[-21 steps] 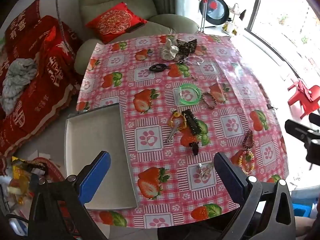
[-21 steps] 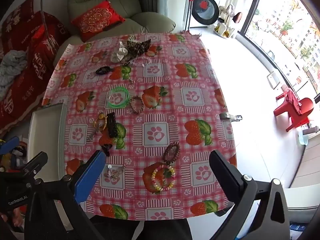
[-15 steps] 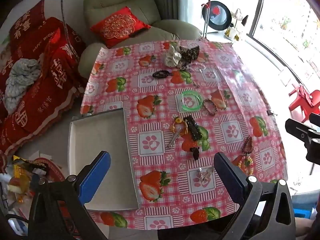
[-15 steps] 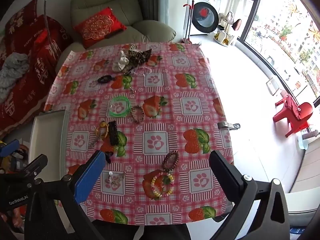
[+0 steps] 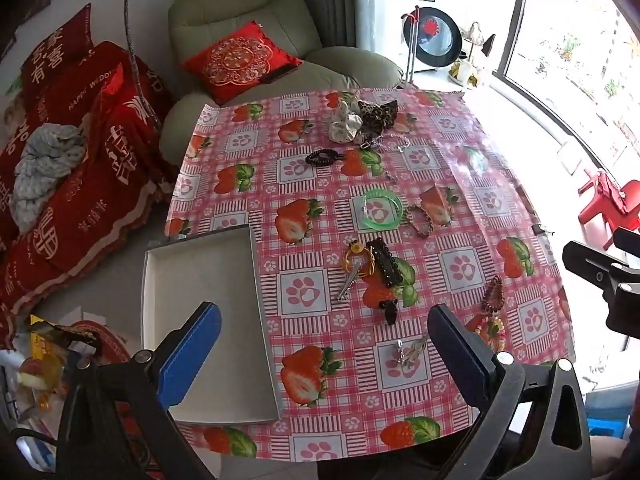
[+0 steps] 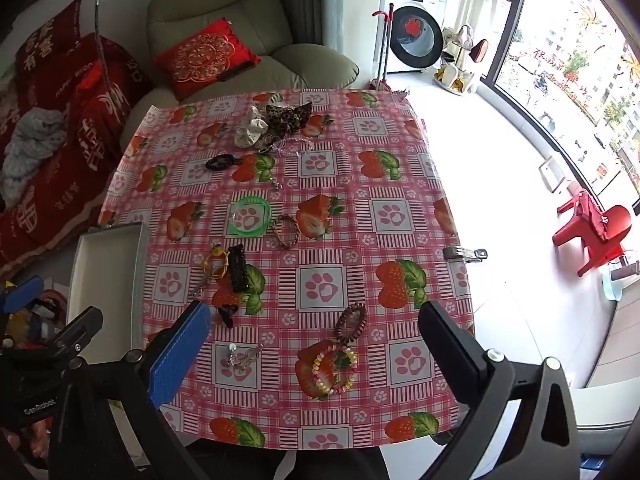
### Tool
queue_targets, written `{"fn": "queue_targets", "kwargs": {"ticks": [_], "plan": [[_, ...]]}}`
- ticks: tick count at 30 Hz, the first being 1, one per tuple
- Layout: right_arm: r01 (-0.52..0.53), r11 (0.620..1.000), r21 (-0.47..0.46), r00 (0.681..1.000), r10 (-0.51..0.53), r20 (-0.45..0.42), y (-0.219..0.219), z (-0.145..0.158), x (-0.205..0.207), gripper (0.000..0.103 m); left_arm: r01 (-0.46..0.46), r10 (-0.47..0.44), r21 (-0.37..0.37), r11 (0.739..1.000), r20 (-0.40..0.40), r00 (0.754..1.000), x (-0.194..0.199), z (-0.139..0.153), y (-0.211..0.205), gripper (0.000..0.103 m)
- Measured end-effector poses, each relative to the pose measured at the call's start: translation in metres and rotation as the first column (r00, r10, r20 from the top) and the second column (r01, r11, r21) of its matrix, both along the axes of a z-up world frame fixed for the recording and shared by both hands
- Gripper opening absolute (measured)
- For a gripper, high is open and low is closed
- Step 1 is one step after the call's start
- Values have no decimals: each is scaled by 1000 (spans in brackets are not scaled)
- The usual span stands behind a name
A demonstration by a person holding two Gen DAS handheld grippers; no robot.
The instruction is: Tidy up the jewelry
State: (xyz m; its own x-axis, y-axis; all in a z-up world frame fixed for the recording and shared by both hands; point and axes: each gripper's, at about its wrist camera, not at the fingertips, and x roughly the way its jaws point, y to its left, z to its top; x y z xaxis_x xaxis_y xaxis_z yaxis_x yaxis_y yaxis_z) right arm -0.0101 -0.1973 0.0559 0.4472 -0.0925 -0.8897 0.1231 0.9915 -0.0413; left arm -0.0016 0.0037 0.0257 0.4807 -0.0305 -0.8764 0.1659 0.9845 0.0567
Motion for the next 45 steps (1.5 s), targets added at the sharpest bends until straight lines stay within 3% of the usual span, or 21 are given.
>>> {"fn": "queue_targets", "kwargs": {"ticks": [45], "plan": [[-9,1000,9,1000,9,-6,10,1,-2,103,-22,22,-5,1000,-5,1000,-1,-3,15,103]]}}
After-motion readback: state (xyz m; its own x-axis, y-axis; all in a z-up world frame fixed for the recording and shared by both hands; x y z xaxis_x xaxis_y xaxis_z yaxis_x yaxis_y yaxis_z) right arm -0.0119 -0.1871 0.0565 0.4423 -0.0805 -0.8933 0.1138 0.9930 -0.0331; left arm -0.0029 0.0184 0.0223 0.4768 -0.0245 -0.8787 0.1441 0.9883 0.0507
